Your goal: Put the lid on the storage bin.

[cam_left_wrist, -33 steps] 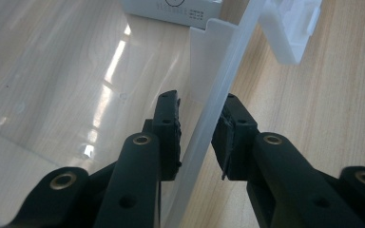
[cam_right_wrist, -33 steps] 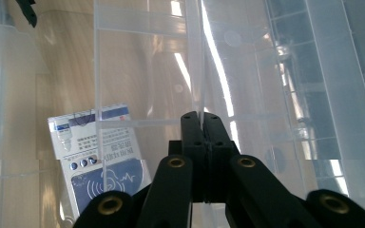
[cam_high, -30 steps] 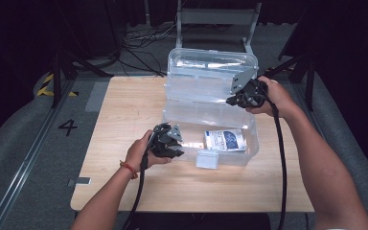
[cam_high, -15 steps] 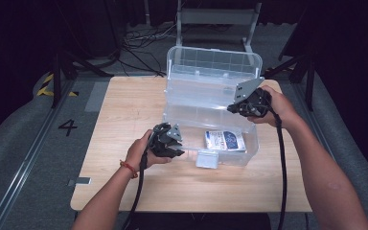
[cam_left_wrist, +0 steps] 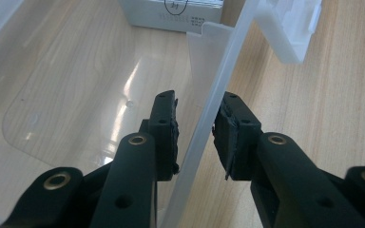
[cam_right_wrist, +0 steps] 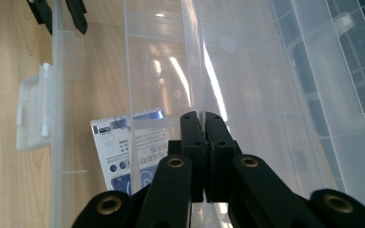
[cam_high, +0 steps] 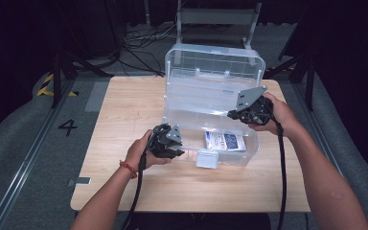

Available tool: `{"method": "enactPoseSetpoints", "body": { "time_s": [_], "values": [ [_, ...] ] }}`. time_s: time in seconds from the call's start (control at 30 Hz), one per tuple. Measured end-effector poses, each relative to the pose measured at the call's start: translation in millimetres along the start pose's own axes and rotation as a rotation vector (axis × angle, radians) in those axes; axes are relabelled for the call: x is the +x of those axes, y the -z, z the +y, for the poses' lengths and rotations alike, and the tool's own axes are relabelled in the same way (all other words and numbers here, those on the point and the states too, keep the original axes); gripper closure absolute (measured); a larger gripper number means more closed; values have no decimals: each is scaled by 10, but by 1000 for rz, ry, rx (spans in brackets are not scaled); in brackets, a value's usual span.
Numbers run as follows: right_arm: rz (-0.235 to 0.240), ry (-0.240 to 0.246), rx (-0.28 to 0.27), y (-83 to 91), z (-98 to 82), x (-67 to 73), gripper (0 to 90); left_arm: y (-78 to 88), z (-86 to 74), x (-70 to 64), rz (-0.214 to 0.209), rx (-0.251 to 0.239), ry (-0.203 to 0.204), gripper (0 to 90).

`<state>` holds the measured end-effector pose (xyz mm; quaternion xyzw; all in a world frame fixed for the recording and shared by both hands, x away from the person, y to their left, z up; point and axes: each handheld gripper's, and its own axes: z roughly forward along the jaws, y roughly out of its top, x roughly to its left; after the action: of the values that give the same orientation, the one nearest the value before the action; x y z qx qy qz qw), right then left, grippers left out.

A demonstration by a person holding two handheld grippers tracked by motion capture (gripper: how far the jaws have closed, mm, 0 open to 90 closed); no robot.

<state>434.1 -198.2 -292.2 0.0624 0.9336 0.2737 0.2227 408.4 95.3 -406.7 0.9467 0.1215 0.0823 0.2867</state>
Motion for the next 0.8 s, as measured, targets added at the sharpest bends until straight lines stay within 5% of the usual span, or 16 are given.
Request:
{"method": "enactPoseSetpoints", "body": {
  "time_s": [0.4, 0.67, 0.8],
  "values": [
    [-27, -12, -47, 16, -102, 128, 875, -9, 3, -71, 60, 13, -11, 644],
    [-10, -6, -55, 15, -137, 184, 871, 48, -32, -106, 84, -21, -18, 625],
    [-38, -1, -62, 19, -167, 262, 858, 163, -53, -161, 95, -42, -13, 580]
  ]
}}
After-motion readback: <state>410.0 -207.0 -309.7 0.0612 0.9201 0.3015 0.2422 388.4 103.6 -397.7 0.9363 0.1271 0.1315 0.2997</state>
